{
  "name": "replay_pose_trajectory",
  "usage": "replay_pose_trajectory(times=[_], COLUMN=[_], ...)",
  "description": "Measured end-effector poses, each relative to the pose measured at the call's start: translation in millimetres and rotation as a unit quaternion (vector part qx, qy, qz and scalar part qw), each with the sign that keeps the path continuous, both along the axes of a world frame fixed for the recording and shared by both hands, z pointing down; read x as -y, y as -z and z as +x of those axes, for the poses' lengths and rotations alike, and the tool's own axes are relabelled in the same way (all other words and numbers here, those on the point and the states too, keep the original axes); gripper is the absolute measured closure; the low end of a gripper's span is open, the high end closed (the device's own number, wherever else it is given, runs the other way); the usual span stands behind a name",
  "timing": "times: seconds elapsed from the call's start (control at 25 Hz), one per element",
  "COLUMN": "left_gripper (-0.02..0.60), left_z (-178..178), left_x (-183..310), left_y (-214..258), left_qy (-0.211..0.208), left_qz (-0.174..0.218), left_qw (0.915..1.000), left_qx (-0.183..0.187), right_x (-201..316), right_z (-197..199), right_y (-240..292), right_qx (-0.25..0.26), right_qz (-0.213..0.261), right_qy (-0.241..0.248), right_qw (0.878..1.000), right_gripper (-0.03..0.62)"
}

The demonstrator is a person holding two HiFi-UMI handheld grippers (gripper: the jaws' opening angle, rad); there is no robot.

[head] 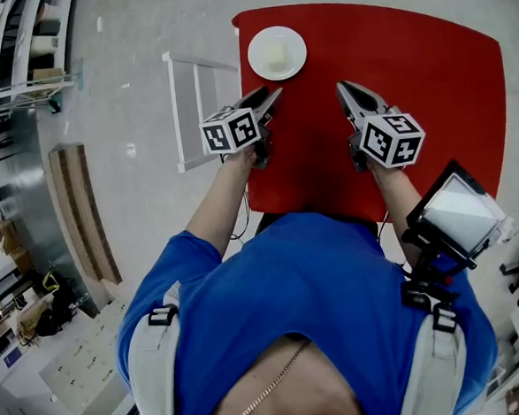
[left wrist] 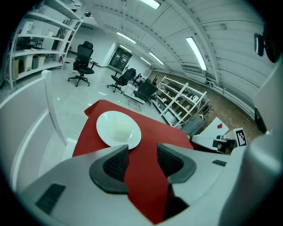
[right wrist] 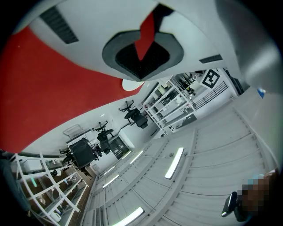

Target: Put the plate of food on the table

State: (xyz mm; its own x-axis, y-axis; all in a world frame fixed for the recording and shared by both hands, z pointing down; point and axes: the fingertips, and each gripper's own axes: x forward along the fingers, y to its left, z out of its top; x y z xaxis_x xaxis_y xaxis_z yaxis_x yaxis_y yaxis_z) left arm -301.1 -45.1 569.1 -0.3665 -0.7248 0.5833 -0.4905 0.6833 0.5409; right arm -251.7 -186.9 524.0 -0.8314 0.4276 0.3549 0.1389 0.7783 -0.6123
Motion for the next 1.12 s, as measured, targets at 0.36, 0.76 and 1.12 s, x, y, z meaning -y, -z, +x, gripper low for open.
replay_pose_trajectory(times=[0.36, 0.76, 1.12], left_gripper=[0.452, 0.574, 0.574], left_z=[38.8, 102.8, 97.2], left_x=[-7.9, -61.0, -63.3], left_y=[53.4, 91.7, 99.2], left_qy=[-0.016, -0.005, 0.001], left_qz=[0.047, 0.090, 0.112], left_qw=[0.9967, 0.9891, 0.9846], left_qx=[0.063, 0.116, 0.134], right_x=[-23.3, -74.6, -74.2], right_z=[27.2, 94.0, 89.5], right_y=[29.1, 59.4, 62.6], right_qx=[0.022, 0.047, 0.058], right_qz=[0.015, 0.043, 0.058], right_qy=[0.004, -0.007, -0.003], right_qw=[1.000, 0.998, 0.997], right_gripper=[0.592, 0.592, 0.592])
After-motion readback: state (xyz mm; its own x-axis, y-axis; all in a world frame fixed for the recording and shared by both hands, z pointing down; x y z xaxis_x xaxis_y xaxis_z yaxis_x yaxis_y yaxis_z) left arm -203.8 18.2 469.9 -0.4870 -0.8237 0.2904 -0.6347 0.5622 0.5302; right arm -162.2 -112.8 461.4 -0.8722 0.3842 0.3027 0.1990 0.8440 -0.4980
